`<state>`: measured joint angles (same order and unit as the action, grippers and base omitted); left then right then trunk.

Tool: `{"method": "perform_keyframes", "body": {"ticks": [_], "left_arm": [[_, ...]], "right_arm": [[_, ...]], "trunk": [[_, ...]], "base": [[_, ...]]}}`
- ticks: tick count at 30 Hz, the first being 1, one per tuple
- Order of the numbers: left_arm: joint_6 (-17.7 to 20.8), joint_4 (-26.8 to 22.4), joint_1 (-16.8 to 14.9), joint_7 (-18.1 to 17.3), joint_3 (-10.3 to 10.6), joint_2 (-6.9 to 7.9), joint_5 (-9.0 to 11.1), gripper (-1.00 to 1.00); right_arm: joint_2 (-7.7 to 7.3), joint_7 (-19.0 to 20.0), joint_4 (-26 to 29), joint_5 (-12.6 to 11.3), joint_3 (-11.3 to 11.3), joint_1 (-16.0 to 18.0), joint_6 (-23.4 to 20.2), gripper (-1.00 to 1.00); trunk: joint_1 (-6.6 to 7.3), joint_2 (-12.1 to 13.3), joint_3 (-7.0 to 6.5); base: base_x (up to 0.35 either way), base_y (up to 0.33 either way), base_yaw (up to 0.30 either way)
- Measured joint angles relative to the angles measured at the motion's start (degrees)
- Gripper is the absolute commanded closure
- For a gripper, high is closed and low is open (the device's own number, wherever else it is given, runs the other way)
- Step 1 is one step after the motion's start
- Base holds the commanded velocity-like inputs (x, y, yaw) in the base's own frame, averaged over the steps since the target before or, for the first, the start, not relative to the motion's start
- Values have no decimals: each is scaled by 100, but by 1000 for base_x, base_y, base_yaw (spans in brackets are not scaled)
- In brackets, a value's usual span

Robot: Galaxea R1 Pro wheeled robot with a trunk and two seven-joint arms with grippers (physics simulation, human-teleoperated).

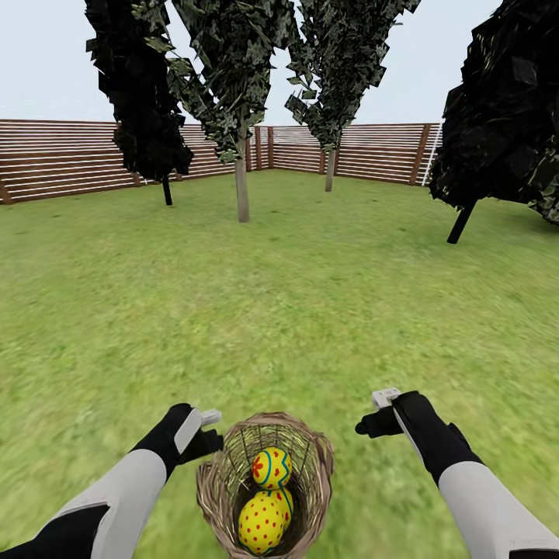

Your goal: Take the three Easter eggs out of the wicker basket on the lawn in the garden, then place them on the lawn next to a single tree (choose any tree) so that all three eggs are next to the same tree and none are left in the basket.

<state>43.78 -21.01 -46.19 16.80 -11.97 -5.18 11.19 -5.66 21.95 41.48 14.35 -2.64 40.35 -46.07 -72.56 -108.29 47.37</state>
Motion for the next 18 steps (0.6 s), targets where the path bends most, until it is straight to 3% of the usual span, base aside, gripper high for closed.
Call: {"method": "perform_keyframes", "body": {"ticks": [15, 17, 18], "left_arm": [[20, -5, 4, 0, 0, -2, -2, -100], [19, -6, 2, 0, 0, 0, -2, -100], [18, -6, 1, 0, 0, 1, -2, -100]], "right_arm": [[-23, 27, 115, -23, 15, 0, 5, -100], [-34, 44, 268, -34, 74, -2, 3, -100], [-41, 58, 454, -37, 206, 0, -4, -100]], "trunk": [[-329, -602, 269], [-373, -682, 305], [-395, -722, 323]], "base": [[0, 0, 0], [0, 0, 0], [0, 0, 0]]}}
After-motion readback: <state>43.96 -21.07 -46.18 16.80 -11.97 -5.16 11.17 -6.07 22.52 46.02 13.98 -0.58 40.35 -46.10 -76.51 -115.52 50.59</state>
